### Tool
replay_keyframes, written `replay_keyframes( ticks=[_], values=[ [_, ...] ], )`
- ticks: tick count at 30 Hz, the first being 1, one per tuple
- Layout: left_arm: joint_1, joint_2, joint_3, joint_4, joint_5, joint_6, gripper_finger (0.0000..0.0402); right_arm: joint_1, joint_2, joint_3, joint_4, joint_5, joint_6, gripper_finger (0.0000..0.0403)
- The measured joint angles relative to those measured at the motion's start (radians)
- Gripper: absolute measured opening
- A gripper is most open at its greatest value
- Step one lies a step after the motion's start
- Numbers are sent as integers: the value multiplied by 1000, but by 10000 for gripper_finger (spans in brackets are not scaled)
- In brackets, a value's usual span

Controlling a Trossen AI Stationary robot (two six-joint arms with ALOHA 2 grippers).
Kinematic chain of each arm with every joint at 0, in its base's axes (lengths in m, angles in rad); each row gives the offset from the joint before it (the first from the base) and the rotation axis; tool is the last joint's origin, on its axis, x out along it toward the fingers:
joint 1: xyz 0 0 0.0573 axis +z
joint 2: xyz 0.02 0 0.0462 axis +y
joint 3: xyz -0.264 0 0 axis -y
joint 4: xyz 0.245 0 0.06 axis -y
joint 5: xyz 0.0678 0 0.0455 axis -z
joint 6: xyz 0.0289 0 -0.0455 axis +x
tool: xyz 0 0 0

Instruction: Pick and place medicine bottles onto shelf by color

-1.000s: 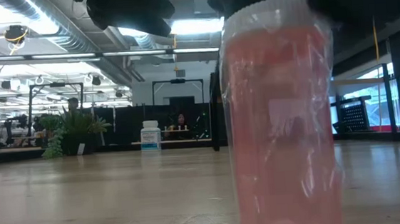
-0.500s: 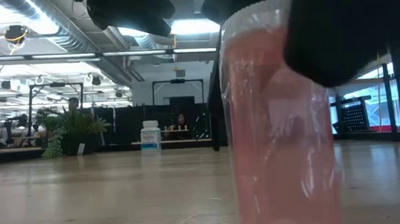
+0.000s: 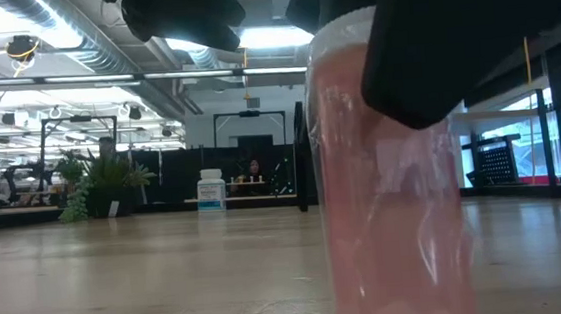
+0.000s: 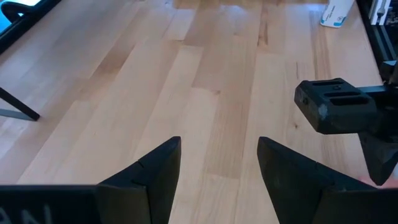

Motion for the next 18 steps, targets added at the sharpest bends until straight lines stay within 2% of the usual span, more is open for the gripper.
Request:
replay_keyframes(
  ticks=[9, 18],
  values=[
    [0, 0, 0, 0, 0, 0, 206, 1, 0, 0, 0, 0, 0, 132],
    [0, 0, 0, 0, 0, 0, 206, 11, -20, 0, -14, 0, -37, 129]
  ],
)
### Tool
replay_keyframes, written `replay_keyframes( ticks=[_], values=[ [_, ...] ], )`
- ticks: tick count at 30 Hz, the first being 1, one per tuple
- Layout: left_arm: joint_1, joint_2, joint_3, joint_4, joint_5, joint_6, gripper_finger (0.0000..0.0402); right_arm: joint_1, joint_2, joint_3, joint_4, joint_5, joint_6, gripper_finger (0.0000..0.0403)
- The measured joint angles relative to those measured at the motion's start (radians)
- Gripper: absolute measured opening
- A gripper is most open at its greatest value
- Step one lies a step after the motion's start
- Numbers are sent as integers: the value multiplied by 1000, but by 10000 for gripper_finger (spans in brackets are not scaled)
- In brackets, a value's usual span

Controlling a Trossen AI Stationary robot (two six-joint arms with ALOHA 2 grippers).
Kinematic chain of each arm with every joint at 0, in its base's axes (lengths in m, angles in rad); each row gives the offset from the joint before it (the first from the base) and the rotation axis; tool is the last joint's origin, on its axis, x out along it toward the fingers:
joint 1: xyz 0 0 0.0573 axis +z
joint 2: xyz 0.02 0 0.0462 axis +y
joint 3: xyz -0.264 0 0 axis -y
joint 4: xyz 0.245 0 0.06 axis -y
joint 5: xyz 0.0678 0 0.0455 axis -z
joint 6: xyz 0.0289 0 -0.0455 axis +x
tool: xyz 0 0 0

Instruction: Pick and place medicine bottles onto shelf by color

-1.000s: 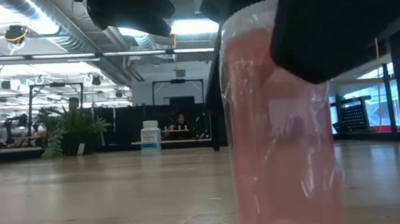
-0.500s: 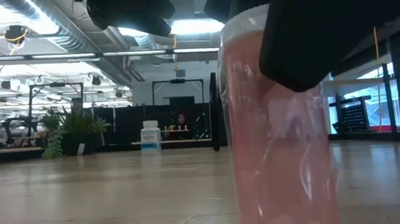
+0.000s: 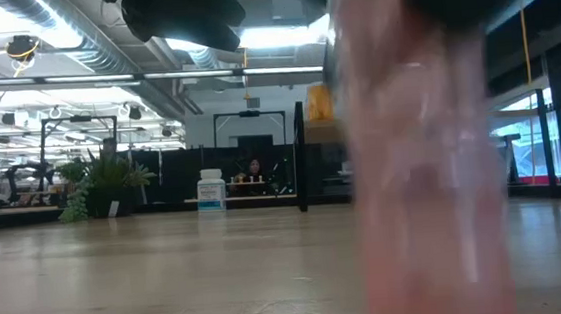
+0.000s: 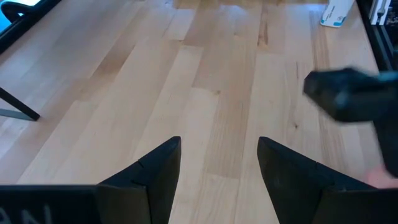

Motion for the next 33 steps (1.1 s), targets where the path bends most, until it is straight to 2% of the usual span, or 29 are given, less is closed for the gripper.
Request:
replay_keyframes(
  ticks=[8, 24, 33],
  values=[
    [0, 0, 0, 0, 0, 0, 206, 11, -83, 1, -69, 25, -11, 129],
    [10, 0, -1, 8, -1, 2, 206, 20, -316, 1, -427, 268, 146, 129],
    [12, -19, -1, 74, 32, 126, 206, -17, -464, 1, -624, 348, 267, 129]
  ],
)
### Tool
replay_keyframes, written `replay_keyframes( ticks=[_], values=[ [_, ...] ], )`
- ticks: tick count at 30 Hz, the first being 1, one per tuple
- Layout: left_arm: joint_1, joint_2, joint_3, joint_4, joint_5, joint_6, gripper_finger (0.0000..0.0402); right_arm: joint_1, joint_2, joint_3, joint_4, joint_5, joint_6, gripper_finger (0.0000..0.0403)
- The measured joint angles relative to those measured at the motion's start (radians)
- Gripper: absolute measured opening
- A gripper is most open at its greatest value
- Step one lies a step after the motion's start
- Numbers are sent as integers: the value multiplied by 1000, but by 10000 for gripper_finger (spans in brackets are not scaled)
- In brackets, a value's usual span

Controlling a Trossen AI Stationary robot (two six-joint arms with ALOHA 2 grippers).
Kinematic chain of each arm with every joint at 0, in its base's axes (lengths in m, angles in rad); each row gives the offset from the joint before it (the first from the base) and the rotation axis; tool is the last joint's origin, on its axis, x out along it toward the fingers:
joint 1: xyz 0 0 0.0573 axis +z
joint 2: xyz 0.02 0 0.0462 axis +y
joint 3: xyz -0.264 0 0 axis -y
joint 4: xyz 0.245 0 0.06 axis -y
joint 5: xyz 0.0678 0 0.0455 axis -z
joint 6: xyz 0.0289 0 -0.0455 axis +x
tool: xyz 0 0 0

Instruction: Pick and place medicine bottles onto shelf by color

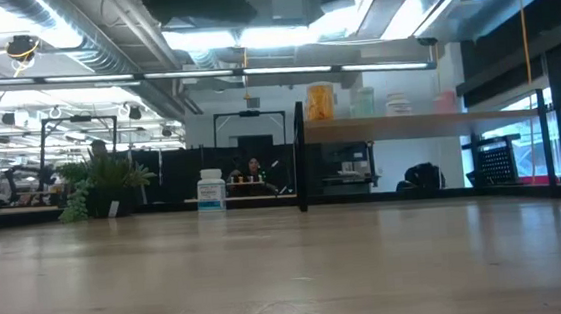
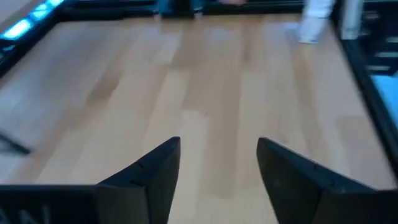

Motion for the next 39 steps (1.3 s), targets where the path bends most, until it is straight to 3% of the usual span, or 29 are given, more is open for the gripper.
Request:
replay_keyframes(
  ticks=[5, 19, 33, 39],
  values=[
    [16, -37, 2, 16, 100, 71, 206, -56, -75, 0, -78, 56, 8, 129],
    [91, -206, 0, -42, 98, 274, 206, -346, -281, 0, -334, 72, -56, 129],
    [115, -255, -1, -72, 68, 346, 206, -478, -422, -67, -333, 33, -79, 129],
    [145, -255, -1, -78, 65, 346, 206, -554, -427, -124, -319, -34, -177, 129]
  ],
)
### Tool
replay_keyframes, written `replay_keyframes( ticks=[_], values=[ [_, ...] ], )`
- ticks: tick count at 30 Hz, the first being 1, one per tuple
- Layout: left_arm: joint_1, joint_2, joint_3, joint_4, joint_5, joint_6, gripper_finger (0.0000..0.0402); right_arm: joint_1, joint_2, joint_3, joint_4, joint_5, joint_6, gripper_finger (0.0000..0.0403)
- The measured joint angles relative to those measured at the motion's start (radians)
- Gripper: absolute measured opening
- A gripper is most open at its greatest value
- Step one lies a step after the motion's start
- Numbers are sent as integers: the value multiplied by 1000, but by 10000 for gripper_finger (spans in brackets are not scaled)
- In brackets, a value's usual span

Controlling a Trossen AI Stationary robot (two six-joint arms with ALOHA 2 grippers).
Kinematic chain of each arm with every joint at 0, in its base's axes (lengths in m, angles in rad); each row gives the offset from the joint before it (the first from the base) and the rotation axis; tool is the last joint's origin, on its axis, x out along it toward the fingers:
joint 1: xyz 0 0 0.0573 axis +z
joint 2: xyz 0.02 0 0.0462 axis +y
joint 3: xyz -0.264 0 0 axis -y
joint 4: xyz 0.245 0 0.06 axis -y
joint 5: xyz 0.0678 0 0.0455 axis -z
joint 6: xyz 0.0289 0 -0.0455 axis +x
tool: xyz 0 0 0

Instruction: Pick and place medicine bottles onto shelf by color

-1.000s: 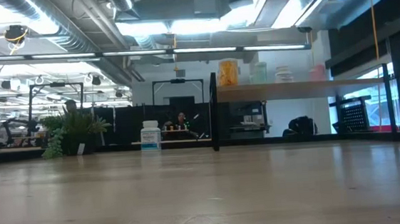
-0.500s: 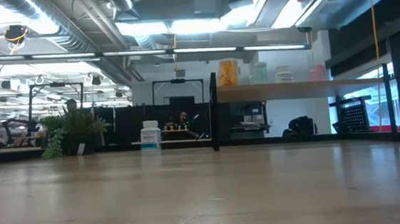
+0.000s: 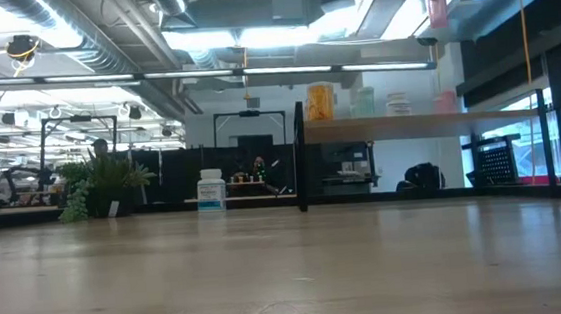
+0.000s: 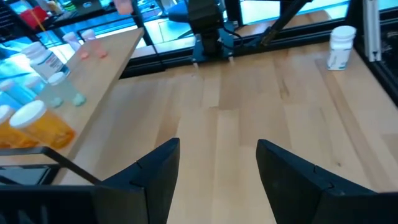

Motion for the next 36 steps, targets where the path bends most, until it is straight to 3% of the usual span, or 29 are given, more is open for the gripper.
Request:
replay_keyframes(
  ticks=[10, 18, 29, 36],
  values=[
    [32, 0, 0, -8, 1, -25, 206, -139, -61, -156, 120, -134, -236, 129],
    [35, 0, 0, -8, 4, -27, 206, -272, -164, -293, 186, -186, -228, 129],
    [91, 0, 0, -21, 28, -27, 206, -473, -196, -306, 208, -193, -290, 129],
    [103, 1, 0, -50, 41, -27, 206, -523, -196, -307, 237, -242, -277, 129]
  ],
)
